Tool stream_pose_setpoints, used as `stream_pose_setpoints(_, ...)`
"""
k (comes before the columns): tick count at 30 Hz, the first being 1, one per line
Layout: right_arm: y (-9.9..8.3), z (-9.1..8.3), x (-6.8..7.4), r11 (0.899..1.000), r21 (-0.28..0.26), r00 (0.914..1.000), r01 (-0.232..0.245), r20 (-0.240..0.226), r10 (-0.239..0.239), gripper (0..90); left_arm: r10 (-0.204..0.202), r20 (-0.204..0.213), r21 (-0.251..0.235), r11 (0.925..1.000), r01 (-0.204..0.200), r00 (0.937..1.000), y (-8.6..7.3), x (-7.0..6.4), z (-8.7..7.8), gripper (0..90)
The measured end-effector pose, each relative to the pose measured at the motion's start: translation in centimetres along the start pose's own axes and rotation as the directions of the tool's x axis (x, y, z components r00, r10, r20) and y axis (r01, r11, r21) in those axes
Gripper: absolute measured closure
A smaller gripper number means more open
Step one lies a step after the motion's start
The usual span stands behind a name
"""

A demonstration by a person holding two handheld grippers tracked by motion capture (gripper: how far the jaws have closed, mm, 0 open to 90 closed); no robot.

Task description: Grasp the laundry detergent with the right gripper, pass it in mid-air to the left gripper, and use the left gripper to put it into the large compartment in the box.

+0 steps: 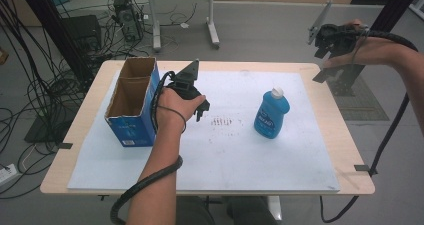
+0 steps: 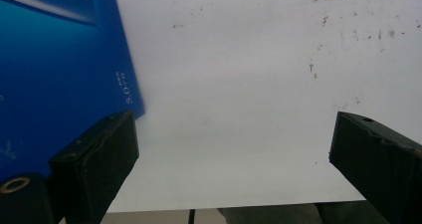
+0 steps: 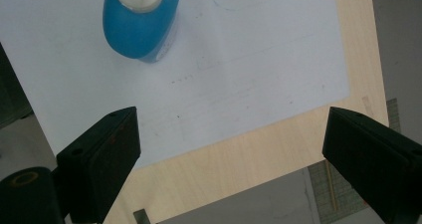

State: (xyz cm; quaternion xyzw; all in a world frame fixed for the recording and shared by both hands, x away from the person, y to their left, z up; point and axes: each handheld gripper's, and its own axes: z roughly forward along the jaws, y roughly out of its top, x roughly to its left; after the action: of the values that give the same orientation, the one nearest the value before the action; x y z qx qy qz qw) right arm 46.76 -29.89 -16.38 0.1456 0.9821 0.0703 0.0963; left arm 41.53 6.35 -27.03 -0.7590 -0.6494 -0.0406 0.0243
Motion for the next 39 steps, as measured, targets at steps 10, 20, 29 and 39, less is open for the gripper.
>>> stream_pose_setpoints(10, 0.2, 0.5, 0.2, 1.0, 0.006, 1.0, 0.003, -0.007, -0.003, 7.3, 0.0, -0.003, 0.001, 1.0, 0.0, 1.0, -0.1, 0.1, 0.0, 5.7)
stream_pose_setpoints(20, -0.4, 0.2, 0.5, 1.0, 0.005, 1.0, -0.003, -0.009, 0.003, 6.9, 0.005, -0.006, -0.003, 1.0, -0.005, 1.0, -0.1, -0.1, -0.2, 5.7)
stream_pose_setpoints(29, -1.6, -0.3, 1.2, 1.0, -0.019, 0.9998, -0.015, -0.013, 0.015, 6.3, 0.008, -0.015, -0.028, 0.9996, -0.008, 0.9999, -0.5, -0.4, -0.6, 5.7)
stream_pose_setpoints(39, -4.5, 1.3, 4.3, 0.999, -0.018, 0.999, -0.033, -0.032, 0.033, 6.5, 0.008, 0.018, -0.052, 0.9986, -0.007, 0.9998, -0.5, -0.1, -0.8, 5.7)
